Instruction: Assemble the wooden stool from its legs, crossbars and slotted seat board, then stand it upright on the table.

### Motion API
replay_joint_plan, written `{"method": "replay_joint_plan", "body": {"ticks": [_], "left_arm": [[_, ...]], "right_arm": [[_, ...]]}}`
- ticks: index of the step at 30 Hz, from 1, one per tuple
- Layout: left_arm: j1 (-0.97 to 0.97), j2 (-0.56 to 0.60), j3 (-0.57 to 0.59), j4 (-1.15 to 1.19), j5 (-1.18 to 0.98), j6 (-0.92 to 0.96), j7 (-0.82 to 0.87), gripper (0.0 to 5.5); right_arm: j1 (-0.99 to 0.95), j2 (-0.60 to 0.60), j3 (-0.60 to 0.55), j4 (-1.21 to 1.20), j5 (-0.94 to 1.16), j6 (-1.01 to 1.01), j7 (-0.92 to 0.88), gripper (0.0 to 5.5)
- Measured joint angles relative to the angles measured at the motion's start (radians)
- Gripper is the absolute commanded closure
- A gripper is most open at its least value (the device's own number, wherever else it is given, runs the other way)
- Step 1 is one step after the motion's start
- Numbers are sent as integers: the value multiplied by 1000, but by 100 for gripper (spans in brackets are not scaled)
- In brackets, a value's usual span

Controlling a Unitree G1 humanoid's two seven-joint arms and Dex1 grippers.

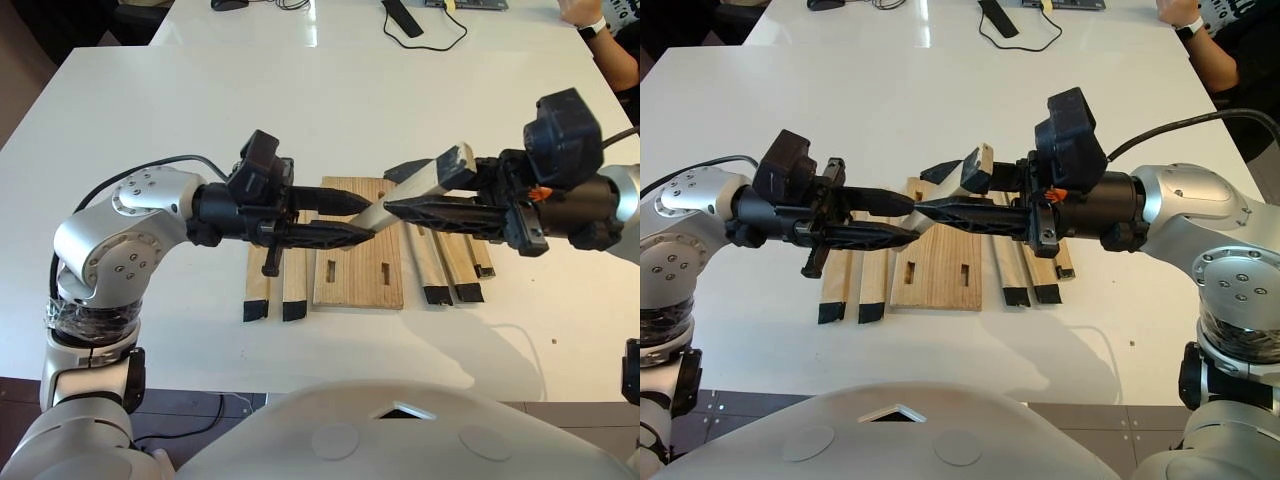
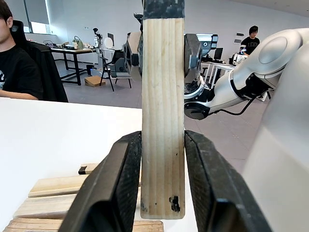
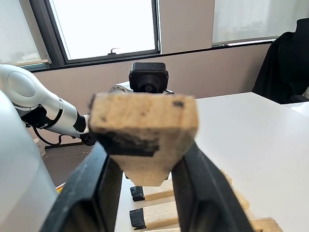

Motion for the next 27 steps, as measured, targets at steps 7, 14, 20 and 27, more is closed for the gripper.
{"method": "replay_joint_plan", "body": {"ticks": [7, 14, 20, 27], "left_arm": [[-10, 7, -8, 89, 82, -2, 50, 322], [84, -2, -60, 117, 263, -99, 82, 320], [148, -34, -79, 129, 355, -157, 138, 320], [180, -71, -105, 123, 395, -173, 171, 320]], "right_arm": [[54, -62, 0, 37, -178, -42, 91, 420], [110, -131, 18, 238, -546, -243, 220, 420], [190, -251, 114, 524, -945, -614, 401, 420], [125, -207, 189, 663, -1087, -837, 488, 420]]}}
